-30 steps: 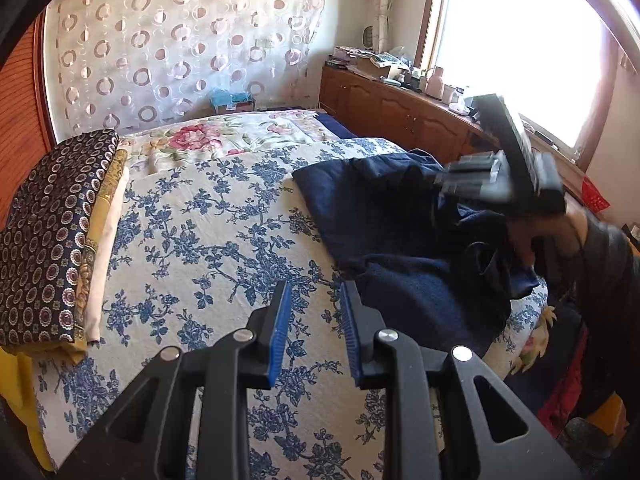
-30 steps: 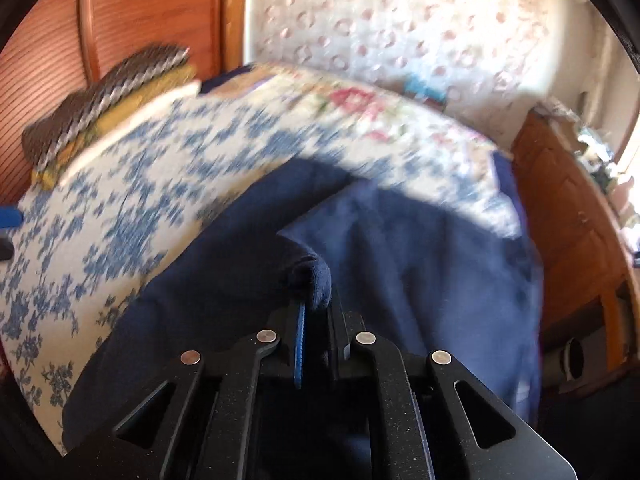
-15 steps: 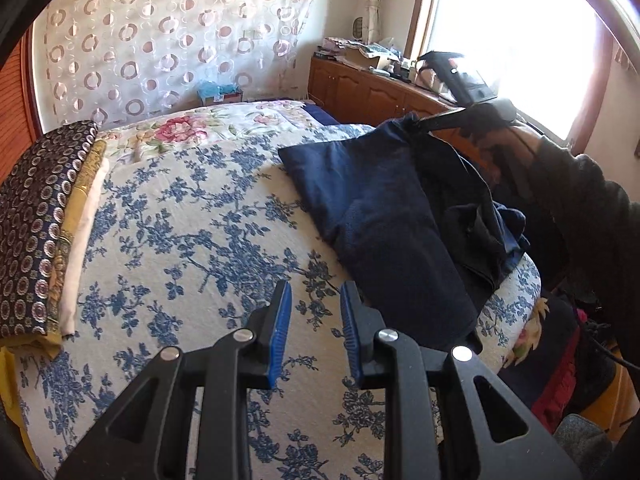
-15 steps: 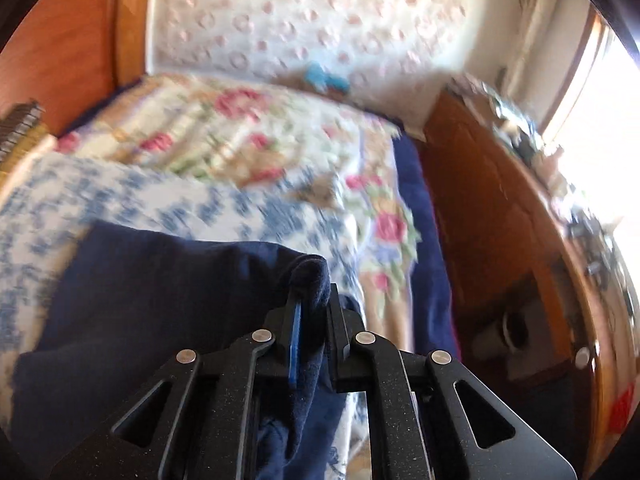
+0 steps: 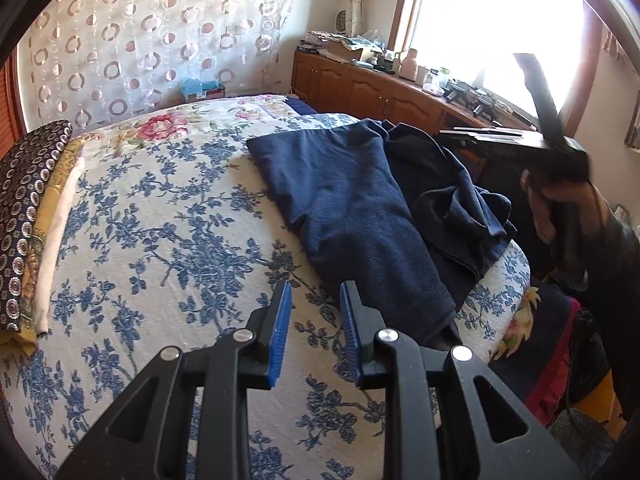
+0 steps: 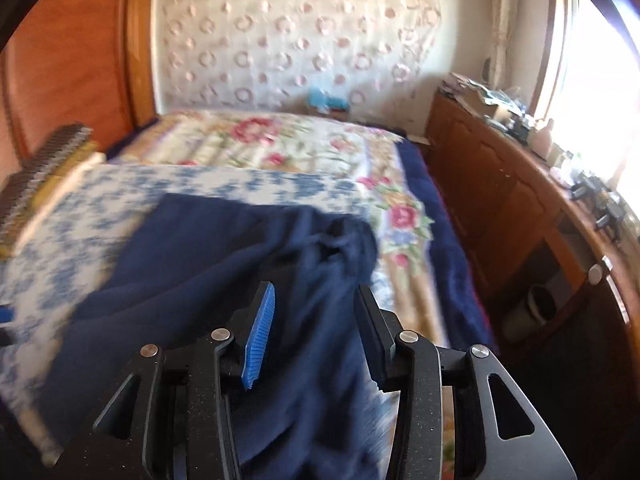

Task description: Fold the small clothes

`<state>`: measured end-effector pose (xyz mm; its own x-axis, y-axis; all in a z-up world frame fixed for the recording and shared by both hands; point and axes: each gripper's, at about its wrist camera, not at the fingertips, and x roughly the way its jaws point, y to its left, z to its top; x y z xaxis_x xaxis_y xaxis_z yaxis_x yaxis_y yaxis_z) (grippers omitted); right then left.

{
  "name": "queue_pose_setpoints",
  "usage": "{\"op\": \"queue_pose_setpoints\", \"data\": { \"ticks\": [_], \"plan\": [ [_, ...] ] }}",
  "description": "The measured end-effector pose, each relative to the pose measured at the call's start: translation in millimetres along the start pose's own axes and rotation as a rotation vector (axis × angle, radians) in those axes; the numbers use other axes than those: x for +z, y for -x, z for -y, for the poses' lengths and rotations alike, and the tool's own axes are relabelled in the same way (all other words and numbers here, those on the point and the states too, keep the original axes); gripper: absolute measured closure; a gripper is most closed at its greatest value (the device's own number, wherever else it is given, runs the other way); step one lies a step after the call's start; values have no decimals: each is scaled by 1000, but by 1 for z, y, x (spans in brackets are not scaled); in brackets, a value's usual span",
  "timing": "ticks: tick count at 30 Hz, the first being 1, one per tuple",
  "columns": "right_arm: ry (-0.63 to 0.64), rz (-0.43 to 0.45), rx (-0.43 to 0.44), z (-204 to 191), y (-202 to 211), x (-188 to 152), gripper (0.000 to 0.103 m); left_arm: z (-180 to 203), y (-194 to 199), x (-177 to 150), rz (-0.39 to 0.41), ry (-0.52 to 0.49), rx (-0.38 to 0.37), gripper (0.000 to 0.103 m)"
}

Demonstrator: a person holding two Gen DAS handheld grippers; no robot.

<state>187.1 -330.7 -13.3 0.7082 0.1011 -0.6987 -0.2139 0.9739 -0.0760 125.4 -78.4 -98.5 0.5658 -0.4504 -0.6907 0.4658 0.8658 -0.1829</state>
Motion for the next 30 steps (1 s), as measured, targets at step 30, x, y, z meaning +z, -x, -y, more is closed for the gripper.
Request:
{"op": "queue_pose_setpoints", "data": {
  "ticks": [30],
  "plan": [
    [14, -45, -7, 14, 59, -85, 98, 35, -12, -2, -32, -36, -82, 80]
  ]
}}
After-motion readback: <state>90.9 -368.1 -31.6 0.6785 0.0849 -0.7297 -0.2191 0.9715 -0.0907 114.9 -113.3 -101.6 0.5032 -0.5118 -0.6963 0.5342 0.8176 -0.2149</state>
